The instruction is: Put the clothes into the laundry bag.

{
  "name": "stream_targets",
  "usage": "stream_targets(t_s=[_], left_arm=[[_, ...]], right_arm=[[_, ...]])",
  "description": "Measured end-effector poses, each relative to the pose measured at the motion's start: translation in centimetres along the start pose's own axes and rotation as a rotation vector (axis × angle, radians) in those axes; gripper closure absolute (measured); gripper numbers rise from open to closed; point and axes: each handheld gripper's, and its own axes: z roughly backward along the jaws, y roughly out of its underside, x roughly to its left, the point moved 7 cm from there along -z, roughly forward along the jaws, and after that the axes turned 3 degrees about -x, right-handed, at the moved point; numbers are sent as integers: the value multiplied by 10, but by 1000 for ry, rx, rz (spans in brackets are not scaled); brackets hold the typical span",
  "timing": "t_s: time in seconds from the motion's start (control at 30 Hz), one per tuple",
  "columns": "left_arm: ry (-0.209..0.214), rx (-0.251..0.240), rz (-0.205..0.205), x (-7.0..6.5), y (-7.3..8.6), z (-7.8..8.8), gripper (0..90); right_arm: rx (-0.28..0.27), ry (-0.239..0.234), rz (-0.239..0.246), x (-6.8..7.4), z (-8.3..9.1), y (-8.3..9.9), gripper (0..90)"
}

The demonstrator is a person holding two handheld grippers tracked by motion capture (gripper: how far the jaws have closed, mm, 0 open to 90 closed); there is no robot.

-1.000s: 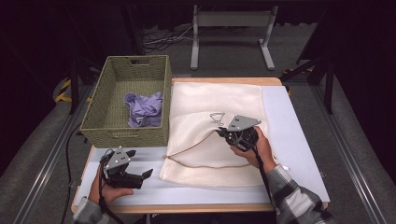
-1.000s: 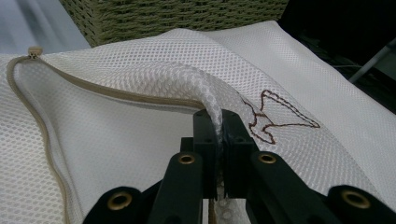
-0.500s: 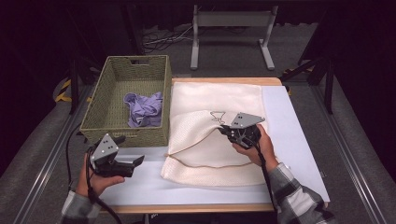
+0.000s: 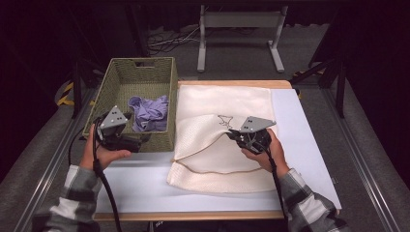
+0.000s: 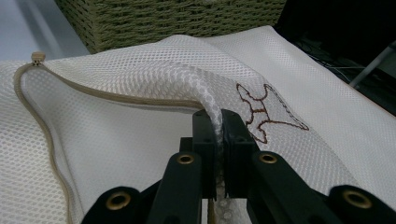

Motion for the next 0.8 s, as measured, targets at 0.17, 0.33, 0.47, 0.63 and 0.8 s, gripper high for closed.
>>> stream_targets(t_s=[0.17,0.33,0.47,0.63,0.8], left_arm=[[-12,51,-6,17,-11,-22,40],[-58,104,-28,33,-17,-41,52],[-48,157,-13,45,-14,-57,51],[-5,236,7,51,-14,-65,53],[-24,266,-43,58,-14,-73,54]], right_arm=[[1,-4,-7,0,2,1,862],[5,3,-3,1,2,1,862],[-3,6,-2,-1,2,0,862],[-17,-3,-5,0,2,-2,861],[-16,-10,-2,1,2,-2,861]])
